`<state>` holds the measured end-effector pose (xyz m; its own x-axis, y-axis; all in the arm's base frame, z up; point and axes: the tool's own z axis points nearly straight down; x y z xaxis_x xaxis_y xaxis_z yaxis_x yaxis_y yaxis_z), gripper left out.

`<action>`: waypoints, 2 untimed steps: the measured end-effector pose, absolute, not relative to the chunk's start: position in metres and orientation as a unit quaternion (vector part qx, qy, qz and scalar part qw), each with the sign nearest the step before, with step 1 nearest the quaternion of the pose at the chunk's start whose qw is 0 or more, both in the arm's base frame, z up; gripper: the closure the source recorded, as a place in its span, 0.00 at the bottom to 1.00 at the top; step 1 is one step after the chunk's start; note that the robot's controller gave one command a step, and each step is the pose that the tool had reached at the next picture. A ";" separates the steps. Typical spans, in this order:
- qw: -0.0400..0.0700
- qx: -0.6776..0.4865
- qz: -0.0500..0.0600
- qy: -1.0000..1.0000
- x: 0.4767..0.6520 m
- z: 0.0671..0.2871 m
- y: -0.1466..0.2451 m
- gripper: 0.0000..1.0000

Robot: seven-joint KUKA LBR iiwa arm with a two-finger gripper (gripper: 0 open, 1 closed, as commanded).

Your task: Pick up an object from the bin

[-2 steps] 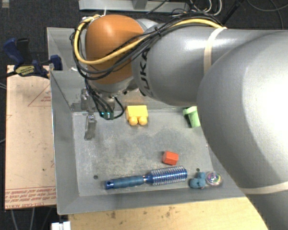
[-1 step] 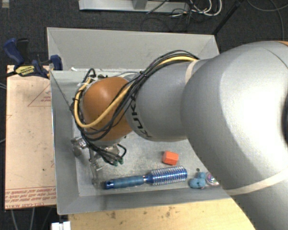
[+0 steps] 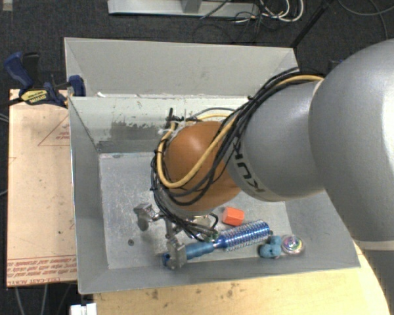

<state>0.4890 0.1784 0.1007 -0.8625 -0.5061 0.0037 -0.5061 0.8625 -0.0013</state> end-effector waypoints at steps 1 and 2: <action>0.001 0.280 0.002 -0.960 0.495 0.107 0.076 0.00; -0.009 0.361 0.001 -0.932 0.486 0.072 0.053 0.00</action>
Offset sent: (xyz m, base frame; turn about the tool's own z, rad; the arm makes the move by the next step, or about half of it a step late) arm 0.0051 -0.0976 0.0073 -0.0466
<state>0.4861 0.0528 0.0719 -0.7387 -0.6739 -0.0157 -0.6739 0.7388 -0.0075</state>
